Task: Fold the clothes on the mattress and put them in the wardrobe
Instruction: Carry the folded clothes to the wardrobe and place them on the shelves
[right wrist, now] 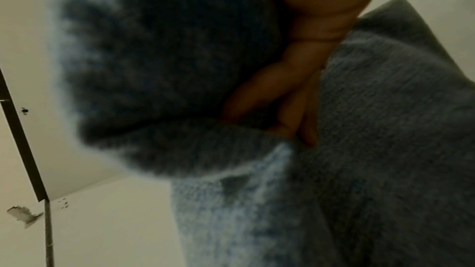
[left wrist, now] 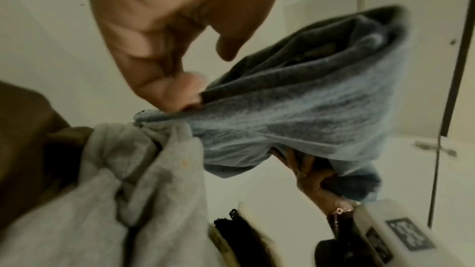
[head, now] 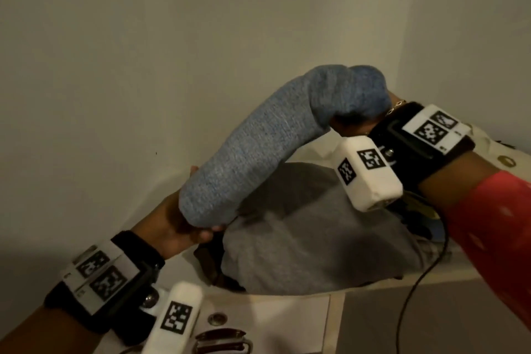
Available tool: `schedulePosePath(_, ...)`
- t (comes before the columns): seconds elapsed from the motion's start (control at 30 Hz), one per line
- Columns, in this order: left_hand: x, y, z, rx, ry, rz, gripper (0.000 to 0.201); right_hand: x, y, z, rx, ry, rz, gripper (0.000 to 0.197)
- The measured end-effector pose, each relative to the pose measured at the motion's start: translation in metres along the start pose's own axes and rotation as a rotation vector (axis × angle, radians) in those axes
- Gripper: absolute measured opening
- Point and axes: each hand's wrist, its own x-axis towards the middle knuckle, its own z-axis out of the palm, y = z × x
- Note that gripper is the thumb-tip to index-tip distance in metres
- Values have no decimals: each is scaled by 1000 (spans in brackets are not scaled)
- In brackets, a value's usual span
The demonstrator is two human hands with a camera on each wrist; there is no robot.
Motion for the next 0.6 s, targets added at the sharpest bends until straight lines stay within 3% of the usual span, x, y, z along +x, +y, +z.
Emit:
schedulePosePath(0.07, 6, 2, 1, -1, -96, -112, 43, 3, 2, 2, -31, 38, 13, 33)
schedulePosePath(0.13, 12, 5, -1, 51, -161, -187, 82, 7, 12, -2, -136, 105, 18, 31)
schedulePosePath(0.2, 20, 10, -3, 63, -152, -233, 93, 9, 22, -10, -184, 141, 54, 31)
schedulePosePath(0.37, 34, -2, -25, 112, -93, -211, 75, 16, 16, -15, 61, 124, 241, 34)
schedulePosePath(0.4, 34, -6, -29, 141, -107, -225, 74, 16, 13, -13, 123, 126, 258, 34)
schedulePosePath(0.5, 23, -14, -26, 72, -318, -299, 66, 18, 11, -7, 196, 131, 232, 34)
schedulePosePath(0.6, 27, -8, -11, -89, -306, -236, 71, 18, 12, -6, 189, 180, 225, 36)
